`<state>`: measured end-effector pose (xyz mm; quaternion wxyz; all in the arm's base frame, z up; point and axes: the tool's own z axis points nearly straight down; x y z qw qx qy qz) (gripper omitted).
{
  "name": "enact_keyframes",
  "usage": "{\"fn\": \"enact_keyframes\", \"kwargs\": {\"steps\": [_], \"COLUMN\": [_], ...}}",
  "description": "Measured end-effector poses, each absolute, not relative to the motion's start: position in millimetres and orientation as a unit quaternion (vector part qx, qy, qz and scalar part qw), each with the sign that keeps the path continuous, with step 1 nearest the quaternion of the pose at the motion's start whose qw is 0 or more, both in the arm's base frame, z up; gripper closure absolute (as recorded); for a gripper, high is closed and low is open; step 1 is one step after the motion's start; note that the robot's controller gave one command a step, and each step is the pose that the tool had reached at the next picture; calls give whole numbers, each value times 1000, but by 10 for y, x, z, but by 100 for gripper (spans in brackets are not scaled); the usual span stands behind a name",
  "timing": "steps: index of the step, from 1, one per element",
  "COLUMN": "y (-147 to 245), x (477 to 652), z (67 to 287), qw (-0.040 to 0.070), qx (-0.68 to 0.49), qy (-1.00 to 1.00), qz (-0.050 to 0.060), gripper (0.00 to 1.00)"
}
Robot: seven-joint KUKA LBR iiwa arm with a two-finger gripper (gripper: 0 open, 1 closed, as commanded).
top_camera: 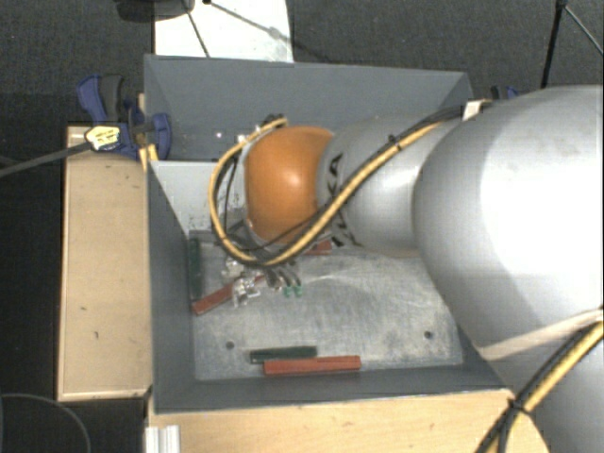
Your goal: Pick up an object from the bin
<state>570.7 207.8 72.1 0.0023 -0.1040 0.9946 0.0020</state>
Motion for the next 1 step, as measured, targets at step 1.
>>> {"fn": "enact_keyframes", "kwargs": {"steps": [1], "y": [2143], "x": [5627], "z": [2135], "qw": [2], "qx": [-100], "qy": [995], "qz": [1], "gripper": [100]}}
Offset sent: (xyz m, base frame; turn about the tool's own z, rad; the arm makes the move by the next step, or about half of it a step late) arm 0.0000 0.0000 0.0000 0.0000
